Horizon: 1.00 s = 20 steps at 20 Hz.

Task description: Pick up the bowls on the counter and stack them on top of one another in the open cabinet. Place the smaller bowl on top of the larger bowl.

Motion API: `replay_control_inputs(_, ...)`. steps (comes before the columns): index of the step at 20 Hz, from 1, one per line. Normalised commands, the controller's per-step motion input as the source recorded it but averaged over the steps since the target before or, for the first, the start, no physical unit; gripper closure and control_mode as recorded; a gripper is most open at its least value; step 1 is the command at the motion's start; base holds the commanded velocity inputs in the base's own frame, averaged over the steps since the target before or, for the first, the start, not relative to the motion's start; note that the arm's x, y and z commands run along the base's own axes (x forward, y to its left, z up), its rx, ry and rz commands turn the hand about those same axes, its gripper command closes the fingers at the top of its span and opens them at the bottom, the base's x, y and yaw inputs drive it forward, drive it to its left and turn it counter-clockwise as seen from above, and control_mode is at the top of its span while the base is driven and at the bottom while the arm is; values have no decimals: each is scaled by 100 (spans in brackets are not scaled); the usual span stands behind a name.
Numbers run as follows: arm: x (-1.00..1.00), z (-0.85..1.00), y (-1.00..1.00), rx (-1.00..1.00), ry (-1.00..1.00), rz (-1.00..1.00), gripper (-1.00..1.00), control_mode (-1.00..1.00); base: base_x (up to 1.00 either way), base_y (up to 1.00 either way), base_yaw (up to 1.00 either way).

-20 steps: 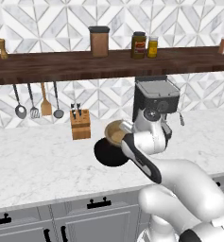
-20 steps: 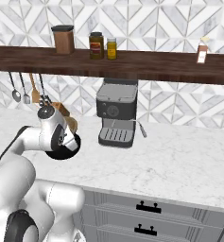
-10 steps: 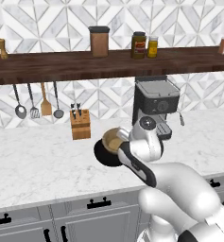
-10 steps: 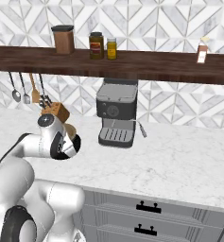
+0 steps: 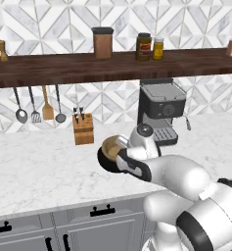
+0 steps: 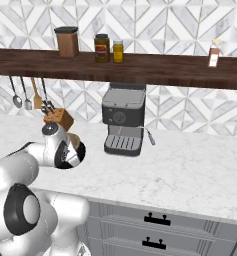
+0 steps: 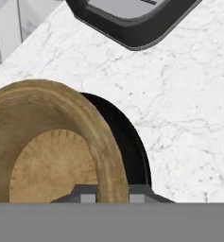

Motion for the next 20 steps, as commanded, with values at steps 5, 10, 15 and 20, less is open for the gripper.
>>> replay_control_inputs(5,34,-11,14,-1,3,0,-100,-100,0,0,0)
replay_control_inputs(10,0,14,2,0,0,1,-100,-100,0,0,0)
replay_control_inputs(15,-9,38,-40,3,7,4,-100,-100,0,0,0)
replay_control_inputs(20,0,12,-59,1,29,24,-100,-100,0,0,0)
